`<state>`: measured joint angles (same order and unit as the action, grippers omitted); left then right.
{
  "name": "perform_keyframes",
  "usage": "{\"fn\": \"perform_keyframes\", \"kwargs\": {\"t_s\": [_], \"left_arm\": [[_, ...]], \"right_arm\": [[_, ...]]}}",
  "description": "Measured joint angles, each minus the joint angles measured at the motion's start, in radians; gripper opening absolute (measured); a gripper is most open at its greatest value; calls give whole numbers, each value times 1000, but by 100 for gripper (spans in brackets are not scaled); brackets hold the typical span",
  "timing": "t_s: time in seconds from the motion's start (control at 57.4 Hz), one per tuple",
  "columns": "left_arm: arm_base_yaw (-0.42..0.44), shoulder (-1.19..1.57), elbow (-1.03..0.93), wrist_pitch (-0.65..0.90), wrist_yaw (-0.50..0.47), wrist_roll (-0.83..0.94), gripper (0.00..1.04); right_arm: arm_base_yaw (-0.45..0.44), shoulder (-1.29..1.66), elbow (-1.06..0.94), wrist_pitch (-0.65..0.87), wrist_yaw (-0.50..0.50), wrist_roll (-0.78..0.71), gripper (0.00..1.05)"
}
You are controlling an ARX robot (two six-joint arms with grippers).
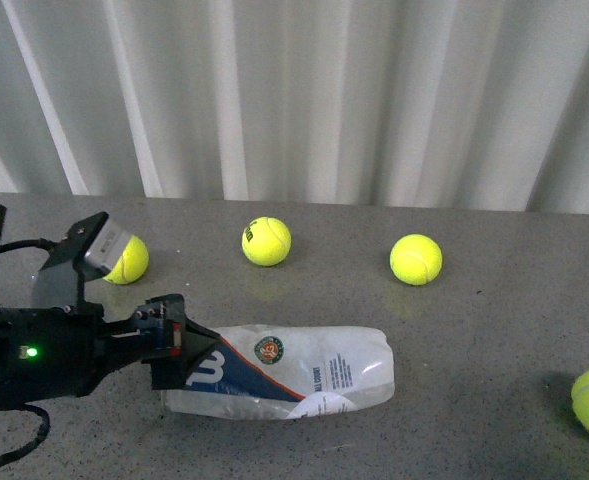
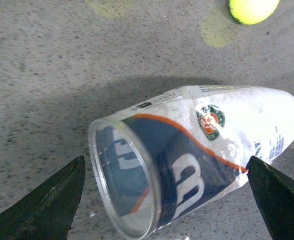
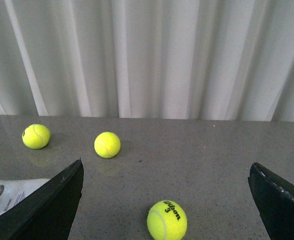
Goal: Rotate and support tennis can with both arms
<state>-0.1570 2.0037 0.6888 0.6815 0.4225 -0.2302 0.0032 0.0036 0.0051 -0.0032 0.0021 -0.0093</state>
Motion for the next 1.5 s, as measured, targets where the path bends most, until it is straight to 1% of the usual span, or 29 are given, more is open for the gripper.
{"fn": "perform_keyframes", "kwargs": {"t_s": [0.105,0.192,0.331,0.349,0.418,0.471,0.506,0.541,0.628,0.68,0.767,0.802,0.837,0.872,0.889,0.907,0.924,0.976,1.046,1.081,1.098,1.186,1.238,1.325,1.395,1.499], "left_arm": [[-50,18,0,23,6,-49,97],[-76,19,-2,23,8,-72,74],[-83,19,-10,23,10,-83,49],[-83,19,-10,22,10,-83,47],[-83,19,-11,18,14,-86,30],[-81,10,-12,0,34,-86,16],[-79,-11,-12,-23,57,-86,9],[-78,-39,-12,-47,80,-82,5],[-76,-115,-8,-127,106,-39,4],[-71,-173,4,-202,121,2,4],[-66,-290,56,-379,122,122,4],[-68,-355,102,-491,103,212,4],[-71,-391,137,-559,77,275,4],[-80,-434,188,-651,34,384,4],[-83,-443,202,-674,20,398,4],[-92,-465,245,-741,-19,494,4],[-96,-471,260,-764,-33,508,4],[-120,-490,350,-892,-94,683,4],[-142,-488,435,-1013,-136,847,4],[-155,-476,488,-1091,-158,960,4],[-159,-473,500,-1110,-163,972,4],[-185,-435,596,-1266,-210,1166,4],[-199,-413,632,-1338,-226,1238,4],[-223,-389,659,-1408,-245,1303,4],[-243,-380,660,-1426,-243,1329,3],[-273,-371,658,-1414,-242,1337,3]], "right_arm": [[0,0,0,0,0,0,98],[0,0,0,0,0,0,98],[0,0,0,0,0,0,98],[0,0,0,0,0,0,98],[0,0,0,0,0,0,98],[0,0,0,0,0,0,98],[0,0,0,0,0,0,98],[0,0,0,0,0,0,98],[0,0,0,0,0,0,98],[0,0,0,0,0,0,98],[0,0,0,0,0,0,98],[0,0,0,0,0,0,98],[0,0,0,0,0,0,98],[0,0,0,0,0,0,98],[0,0,0,0,0,0,98],[0,0,0,0,0,0,98],[0,0,0,0,0,0,98],[0,0,0,0,0,0,98],[0,0,0,0,0,0,98],[0,0,0,0,0,0,98],[0,0,0,0,0,0,98],[0,0,0,0,0,0,98],[0,0,0,0,0,0,98],[0,0,0,0,0,0,98],[0,0,0,0,0,0,98],[0,0,0,0,0,0,98]]}}
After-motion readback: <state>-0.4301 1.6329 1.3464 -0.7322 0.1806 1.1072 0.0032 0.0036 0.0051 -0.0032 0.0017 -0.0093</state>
